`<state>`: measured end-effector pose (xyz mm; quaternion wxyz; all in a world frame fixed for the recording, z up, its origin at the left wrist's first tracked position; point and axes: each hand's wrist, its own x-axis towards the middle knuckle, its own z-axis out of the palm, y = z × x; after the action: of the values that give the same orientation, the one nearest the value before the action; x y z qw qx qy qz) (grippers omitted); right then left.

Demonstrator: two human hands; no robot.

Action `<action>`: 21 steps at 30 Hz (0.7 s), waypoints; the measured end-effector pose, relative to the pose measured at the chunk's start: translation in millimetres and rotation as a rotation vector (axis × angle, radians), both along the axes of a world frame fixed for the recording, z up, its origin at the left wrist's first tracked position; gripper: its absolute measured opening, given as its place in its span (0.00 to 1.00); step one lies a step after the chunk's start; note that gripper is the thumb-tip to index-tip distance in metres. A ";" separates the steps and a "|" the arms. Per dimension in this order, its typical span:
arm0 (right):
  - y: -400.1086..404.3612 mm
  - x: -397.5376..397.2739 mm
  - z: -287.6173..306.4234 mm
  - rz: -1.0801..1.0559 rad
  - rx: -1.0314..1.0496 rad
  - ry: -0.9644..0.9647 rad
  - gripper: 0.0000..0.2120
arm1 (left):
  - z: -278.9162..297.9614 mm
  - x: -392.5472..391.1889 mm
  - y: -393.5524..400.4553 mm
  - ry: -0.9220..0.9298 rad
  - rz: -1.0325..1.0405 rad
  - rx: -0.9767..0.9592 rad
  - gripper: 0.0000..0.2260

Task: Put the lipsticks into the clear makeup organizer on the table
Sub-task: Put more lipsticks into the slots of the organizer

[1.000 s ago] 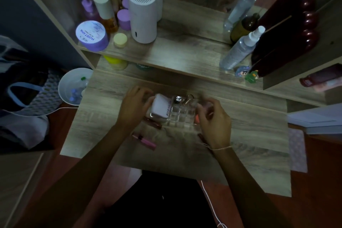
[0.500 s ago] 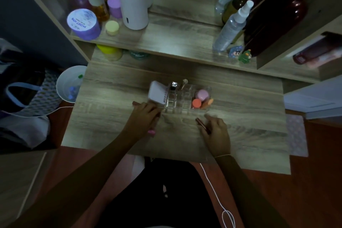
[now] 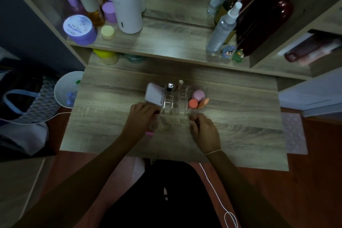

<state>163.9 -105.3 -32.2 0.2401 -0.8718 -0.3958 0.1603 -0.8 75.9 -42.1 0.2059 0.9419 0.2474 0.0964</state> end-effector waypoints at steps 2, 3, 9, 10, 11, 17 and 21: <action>4.7 -2.1 7.1 0.025 0.050 0.018 0.08 | 16.5 1.4 -4.9 -0.105 0.054 -0.096 0.14; 7.8 -2.8 10.9 0.046 0.068 0.029 0.10 | 26.6 3.6 -7.3 -0.163 0.076 -0.135 0.14; 29.4 -3.7 37.6 0.126 0.194 0.057 0.15 | 62.1 12.2 -14.3 -0.440 0.170 -0.200 0.11; 32.0 -2.1 41.3 0.126 0.206 0.065 0.14 | 62.7 14.1 -13.7 -0.447 0.190 -0.209 0.11; 34.2 0.0 44.6 0.123 0.213 0.079 0.14 | 63.9 16.8 -13.2 -0.454 0.209 -0.221 0.11; 43.4 19.9 65.7 0.083 0.235 0.107 0.16 | 80.7 36.5 -12.8 -0.523 0.293 -0.419 0.07; 48.7 39.9 79.2 0.038 0.241 0.185 0.10 | 92.1 58.1 -5.7 -0.466 0.388 -0.437 0.05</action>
<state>203.8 -56.7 47.0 0.3752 -0.8107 -0.4045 0.1959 57.3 70.2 50.1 0.4308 0.7642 0.3824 0.2902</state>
